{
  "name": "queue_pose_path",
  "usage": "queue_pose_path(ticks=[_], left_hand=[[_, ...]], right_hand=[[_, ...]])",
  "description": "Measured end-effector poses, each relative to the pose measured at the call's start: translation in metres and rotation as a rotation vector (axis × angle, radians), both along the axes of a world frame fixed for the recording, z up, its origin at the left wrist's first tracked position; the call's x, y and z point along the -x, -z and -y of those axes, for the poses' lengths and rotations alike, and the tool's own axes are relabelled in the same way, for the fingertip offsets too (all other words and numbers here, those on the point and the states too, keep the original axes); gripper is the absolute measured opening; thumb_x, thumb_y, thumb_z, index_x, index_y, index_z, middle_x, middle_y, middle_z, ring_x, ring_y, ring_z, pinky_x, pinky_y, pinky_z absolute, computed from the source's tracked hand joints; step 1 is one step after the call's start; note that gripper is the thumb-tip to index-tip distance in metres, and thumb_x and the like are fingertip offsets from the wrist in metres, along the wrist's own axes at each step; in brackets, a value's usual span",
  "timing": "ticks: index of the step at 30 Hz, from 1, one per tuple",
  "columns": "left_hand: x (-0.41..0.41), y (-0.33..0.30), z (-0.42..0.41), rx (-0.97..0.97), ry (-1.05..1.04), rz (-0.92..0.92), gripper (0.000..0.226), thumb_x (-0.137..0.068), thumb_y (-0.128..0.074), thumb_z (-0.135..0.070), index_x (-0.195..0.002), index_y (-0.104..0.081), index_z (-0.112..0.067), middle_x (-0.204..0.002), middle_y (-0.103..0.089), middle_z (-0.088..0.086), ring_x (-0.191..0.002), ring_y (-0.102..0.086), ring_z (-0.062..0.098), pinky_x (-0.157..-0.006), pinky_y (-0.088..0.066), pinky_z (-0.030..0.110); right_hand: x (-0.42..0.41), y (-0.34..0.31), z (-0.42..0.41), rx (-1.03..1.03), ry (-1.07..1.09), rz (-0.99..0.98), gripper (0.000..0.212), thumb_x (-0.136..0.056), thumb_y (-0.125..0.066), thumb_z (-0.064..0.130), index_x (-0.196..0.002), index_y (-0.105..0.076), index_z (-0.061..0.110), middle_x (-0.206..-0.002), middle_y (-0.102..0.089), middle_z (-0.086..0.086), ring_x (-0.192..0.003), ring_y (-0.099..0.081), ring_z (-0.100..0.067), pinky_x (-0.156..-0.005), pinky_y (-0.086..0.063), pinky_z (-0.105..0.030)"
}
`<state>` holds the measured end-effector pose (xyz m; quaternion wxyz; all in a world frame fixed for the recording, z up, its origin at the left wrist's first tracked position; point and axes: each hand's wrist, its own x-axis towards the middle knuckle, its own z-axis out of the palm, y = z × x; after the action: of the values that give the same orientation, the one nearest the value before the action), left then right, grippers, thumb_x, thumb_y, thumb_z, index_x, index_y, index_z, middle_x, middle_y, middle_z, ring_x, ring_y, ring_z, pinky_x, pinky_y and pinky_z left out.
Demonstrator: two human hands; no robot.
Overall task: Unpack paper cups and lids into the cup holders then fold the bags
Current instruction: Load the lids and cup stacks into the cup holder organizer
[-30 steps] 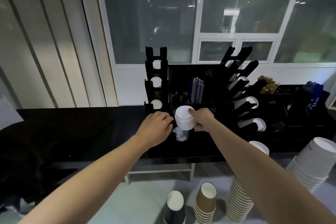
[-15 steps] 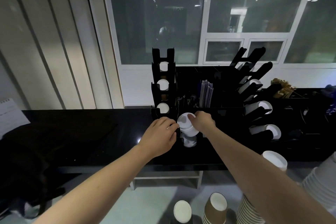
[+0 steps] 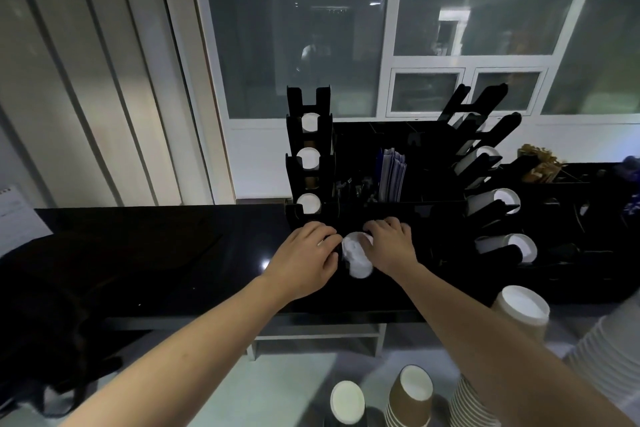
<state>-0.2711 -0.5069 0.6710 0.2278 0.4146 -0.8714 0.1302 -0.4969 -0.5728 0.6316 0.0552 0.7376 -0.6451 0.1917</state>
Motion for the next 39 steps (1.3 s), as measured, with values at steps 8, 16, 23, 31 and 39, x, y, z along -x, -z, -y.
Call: queue_pose_path(ticks=[8, 16, 23, 31, 39], left_hand=[[0.000, 0.010, 0.004, 0.002, -0.020, 0.028, 0.052, -0.098, -0.053, -0.050, -0.138, -0.056, -0.018, -0.138, -0.057, -0.004, -0.133, -0.047, 0.017, -0.112, -0.041, 0.036], [0.002, 0.014, 0.000, -0.015, -0.036, 0.021, 0.054, -0.099, -0.051, -0.048, -0.142, -0.052, -0.016, -0.139, -0.057, -0.002, -0.133, -0.047, 0.018, -0.111, -0.038, 0.035], [0.005, 0.012, -0.017, 0.017, -0.023, 0.001, 0.052, -0.098, -0.056, -0.040, -0.144, -0.052, -0.016, -0.143, -0.053, 0.001, -0.136, -0.045, 0.022, -0.112, -0.042, 0.040], [0.016, 0.028, -0.050, 0.212, 0.257, -0.098, 0.025, -0.097, -0.062, -0.020, -0.118, -0.070, -0.009, -0.120, -0.067, 0.003, -0.117, -0.058, 0.023, -0.104, -0.045, 0.036], [0.045, 0.072, -0.092, 0.000, 0.398, -0.030, 0.032, -0.077, -0.080, -0.001, -0.105, -0.073, -0.014, -0.077, -0.063, -0.001, -0.073, -0.059, 0.020, -0.070, -0.050, 0.033]], right_hand=[[0.013, 0.002, 0.000, -0.100, -0.243, -0.321, 0.055, -0.090, -0.061, 0.055, -0.137, -0.052, 0.028, -0.140, -0.050, 0.003, -0.139, -0.034, -0.023, -0.124, -0.003, -0.048], [0.003, 0.007, -0.010, -0.167, -0.210, -0.269, 0.052, -0.098, -0.057, 0.043, -0.145, -0.048, 0.023, -0.145, -0.053, 0.001, -0.137, -0.041, -0.020, -0.125, -0.006, -0.045], [0.006, 0.002, -0.025, -0.212, -0.226, -0.235, 0.056, -0.104, -0.047, 0.038, -0.156, -0.031, 0.028, -0.166, -0.025, 0.002, -0.151, -0.023, -0.019, -0.125, -0.003, -0.046], [0.025, -0.001, -0.067, 0.113, -0.110, -0.059, 0.021, -0.101, -0.050, 0.029, -0.105, -0.069, 0.019, -0.101, -0.069, 0.002, -0.099, -0.061, -0.023, -0.083, -0.040, -0.037], [0.062, 0.028, -0.156, 0.157, -0.151, 0.069, 0.024, -0.094, -0.051, 0.021, -0.091, -0.073, 0.014, -0.084, -0.072, 0.001, -0.078, -0.062, -0.022, -0.072, -0.047, -0.038]])
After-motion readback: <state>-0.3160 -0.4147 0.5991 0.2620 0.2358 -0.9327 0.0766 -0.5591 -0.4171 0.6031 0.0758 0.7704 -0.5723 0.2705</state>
